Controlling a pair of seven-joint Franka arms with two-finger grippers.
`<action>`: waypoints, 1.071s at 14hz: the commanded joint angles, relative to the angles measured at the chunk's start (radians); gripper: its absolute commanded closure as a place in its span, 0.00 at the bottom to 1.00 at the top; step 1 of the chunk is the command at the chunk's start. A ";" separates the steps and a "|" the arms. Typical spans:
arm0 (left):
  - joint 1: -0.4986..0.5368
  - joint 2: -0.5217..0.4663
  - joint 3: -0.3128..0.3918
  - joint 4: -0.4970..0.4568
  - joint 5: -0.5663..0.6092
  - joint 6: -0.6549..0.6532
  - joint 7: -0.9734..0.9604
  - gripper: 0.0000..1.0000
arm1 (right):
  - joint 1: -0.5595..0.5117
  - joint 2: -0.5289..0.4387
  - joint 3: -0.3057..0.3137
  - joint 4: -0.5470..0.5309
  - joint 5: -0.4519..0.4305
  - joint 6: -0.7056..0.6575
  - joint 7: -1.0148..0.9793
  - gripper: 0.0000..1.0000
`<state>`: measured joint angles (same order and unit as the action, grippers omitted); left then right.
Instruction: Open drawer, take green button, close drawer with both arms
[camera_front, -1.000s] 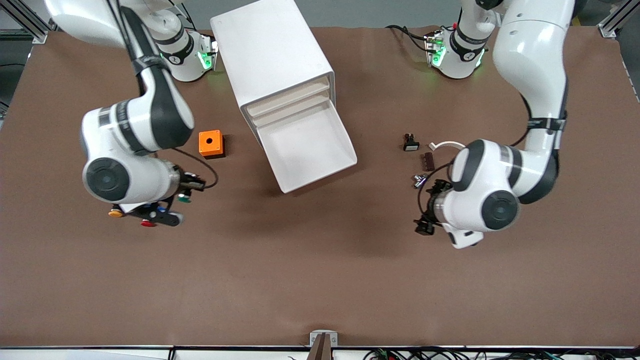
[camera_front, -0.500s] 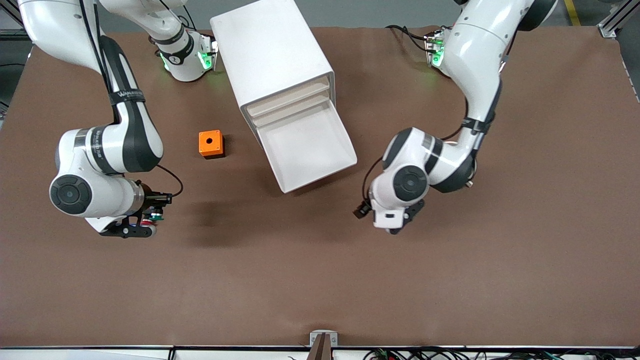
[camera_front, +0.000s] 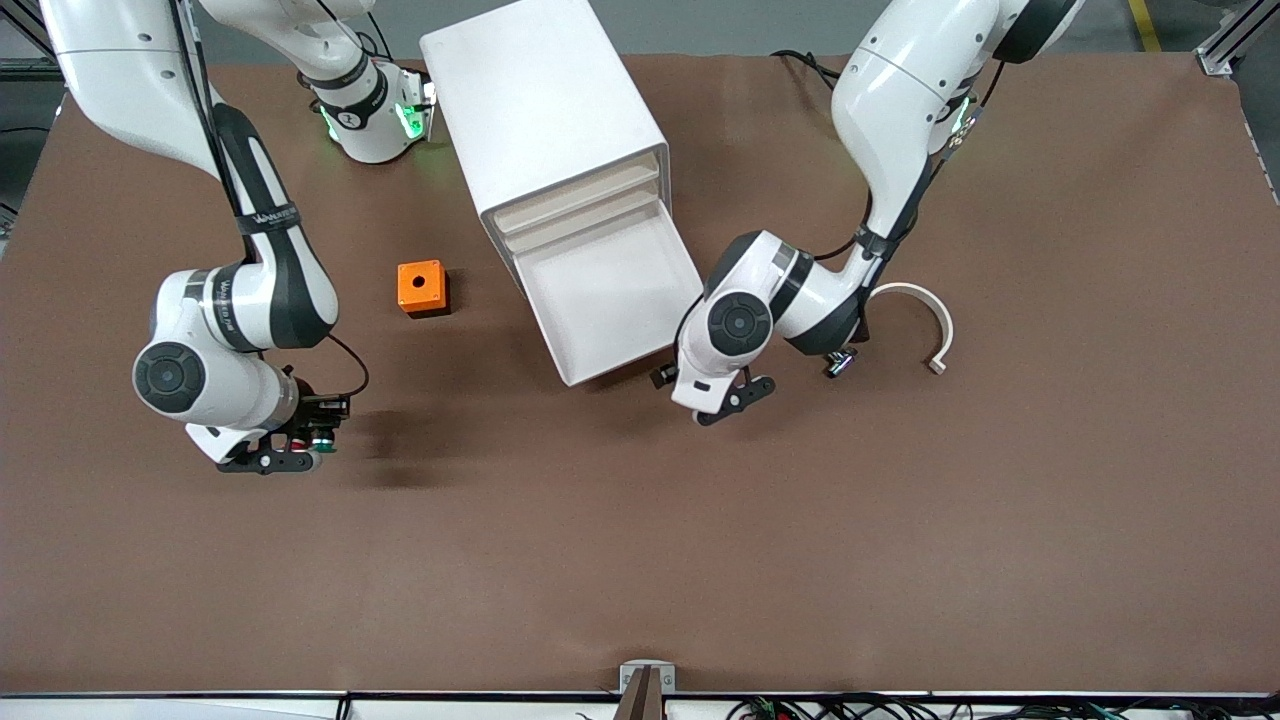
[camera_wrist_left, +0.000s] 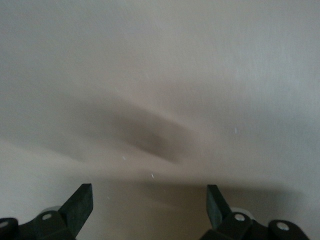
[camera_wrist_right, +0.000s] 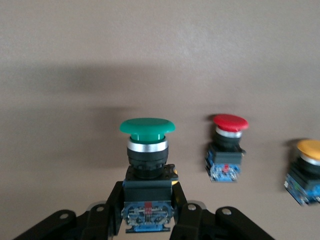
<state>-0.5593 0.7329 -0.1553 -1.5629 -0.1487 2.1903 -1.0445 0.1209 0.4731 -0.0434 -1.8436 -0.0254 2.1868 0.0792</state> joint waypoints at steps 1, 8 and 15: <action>-0.014 -0.026 -0.033 -0.055 0.011 0.034 0.004 0.00 | -0.017 -0.016 0.016 -0.048 -0.022 0.088 -0.007 0.80; -0.031 -0.027 -0.108 -0.072 0.005 0.034 -0.049 0.00 | -0.015 0.033 0.016 -0.111 -0.022 0.194 0.004 0.80; -0.093 -0.026 -0.141 -0.091 0.006 0.034 -0.149 0.00 | -0.018 0.073 0.016 -0.108 -0.024 0.223 0.007 0.76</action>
<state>-0.6308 0.7326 -0.2954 -1.6208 -0.1483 2.2097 -1.1617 0.1208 0.5485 -0.0416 -1.9436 -0.0258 2.3837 0.0763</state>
